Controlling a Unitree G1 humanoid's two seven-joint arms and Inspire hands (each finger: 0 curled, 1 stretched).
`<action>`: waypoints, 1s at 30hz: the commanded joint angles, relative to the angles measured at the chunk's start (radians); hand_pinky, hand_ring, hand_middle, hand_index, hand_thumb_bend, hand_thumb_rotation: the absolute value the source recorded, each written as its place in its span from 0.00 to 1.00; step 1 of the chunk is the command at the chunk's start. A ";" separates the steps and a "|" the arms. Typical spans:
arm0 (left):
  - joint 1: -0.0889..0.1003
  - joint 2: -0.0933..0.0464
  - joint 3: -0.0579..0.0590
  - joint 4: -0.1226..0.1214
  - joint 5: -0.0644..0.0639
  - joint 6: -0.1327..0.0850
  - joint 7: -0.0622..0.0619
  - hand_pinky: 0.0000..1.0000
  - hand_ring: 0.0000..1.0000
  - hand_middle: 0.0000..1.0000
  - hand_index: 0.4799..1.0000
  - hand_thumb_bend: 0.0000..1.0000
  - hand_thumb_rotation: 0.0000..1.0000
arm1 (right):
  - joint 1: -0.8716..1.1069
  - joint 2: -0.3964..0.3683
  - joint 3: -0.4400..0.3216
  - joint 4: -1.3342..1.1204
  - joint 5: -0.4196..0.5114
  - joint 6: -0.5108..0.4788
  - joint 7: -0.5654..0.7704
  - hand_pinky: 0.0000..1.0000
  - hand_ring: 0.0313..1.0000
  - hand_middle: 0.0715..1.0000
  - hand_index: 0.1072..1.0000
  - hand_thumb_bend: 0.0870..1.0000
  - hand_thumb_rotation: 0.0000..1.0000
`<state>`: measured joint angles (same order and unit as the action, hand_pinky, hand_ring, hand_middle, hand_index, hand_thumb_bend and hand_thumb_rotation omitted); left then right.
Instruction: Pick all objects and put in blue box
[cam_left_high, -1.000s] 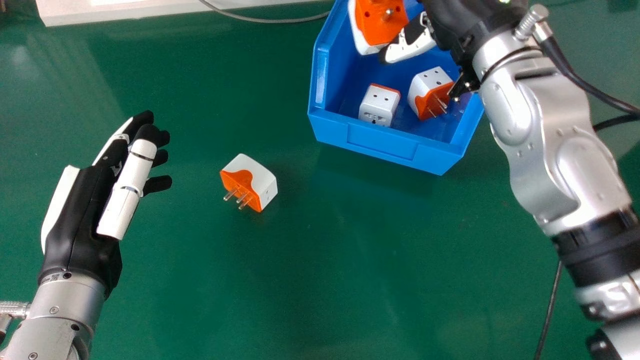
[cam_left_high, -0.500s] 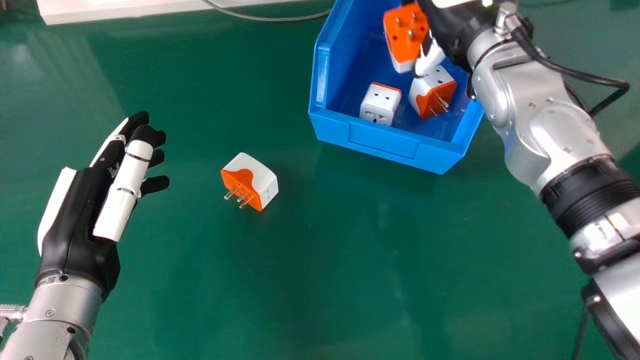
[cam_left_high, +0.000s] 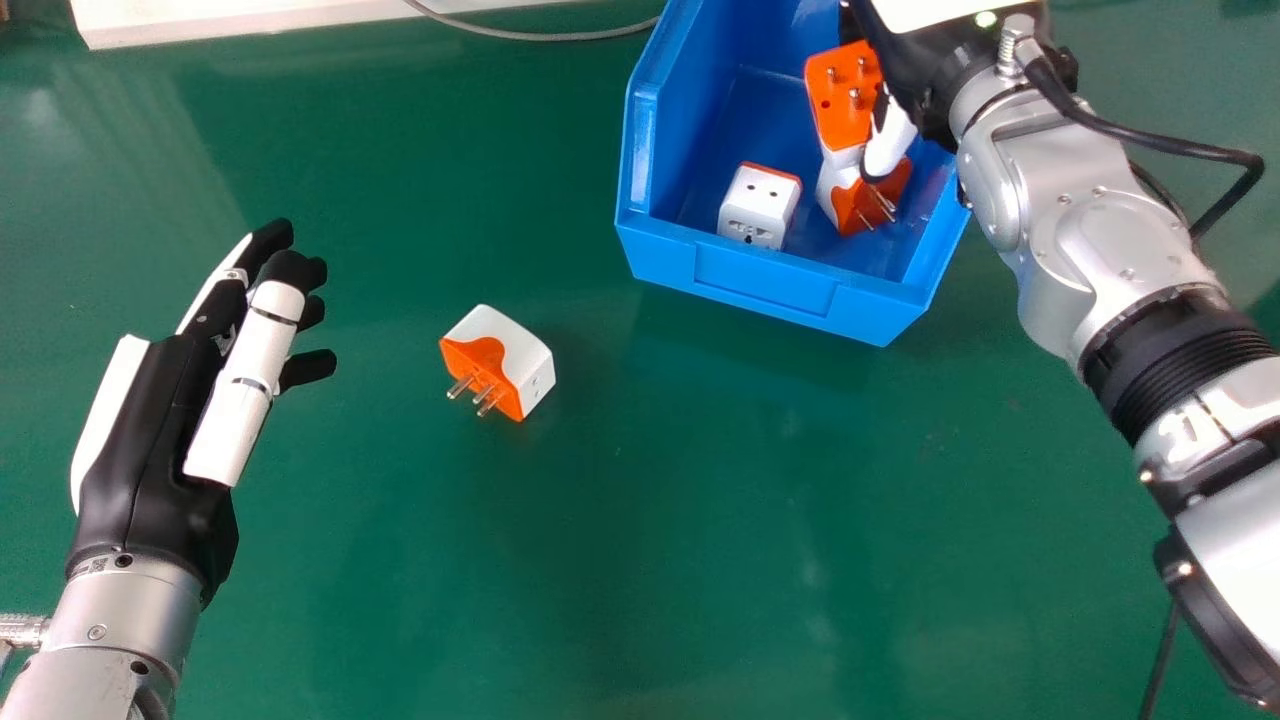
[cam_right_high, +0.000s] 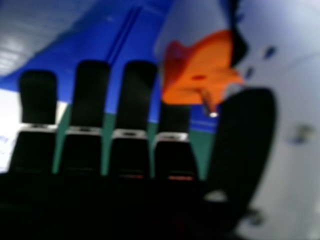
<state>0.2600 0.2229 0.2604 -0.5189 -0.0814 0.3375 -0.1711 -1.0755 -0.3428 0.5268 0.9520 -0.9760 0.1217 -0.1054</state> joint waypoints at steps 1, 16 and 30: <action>0.002 0.004 0.005 -0.020 -0.009 -0.016 0.001 0.81 0.89 0.90 0.87 0.46 0.89 | -0.019 -0.013 -0.006 -0.019 0.015 0.008 -0.040 0.36 0.44 0.47 0.39 0.45 0.00; -0.015 0.006 -0.011 -0.020 0.008 0.000 0.012 0.81 0.89 0.90 0.87 0.46 0.89 | 0.004 -0.014 0.017 -0.068 0.022 0.064 -0.027 0.46 0.58 0.59 0.40 0.46 0.05; -0.025 0.010 -0.019 -0.007 0.014 0.004 0.024 0.80 0.88 0.89 0.87 0.45 0.89 | 0.036 -0.033 0.037 -0.141 0.018 0.078 -0.022 0.87 0.95 0.96 0.92 0.66 0.30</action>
<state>0.2433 0.2232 0.2414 -0.5177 -0.0757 0.3410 -0.1512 -1.0273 -0.3603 0.5651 0.8419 -0.9491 0.1901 -0.1236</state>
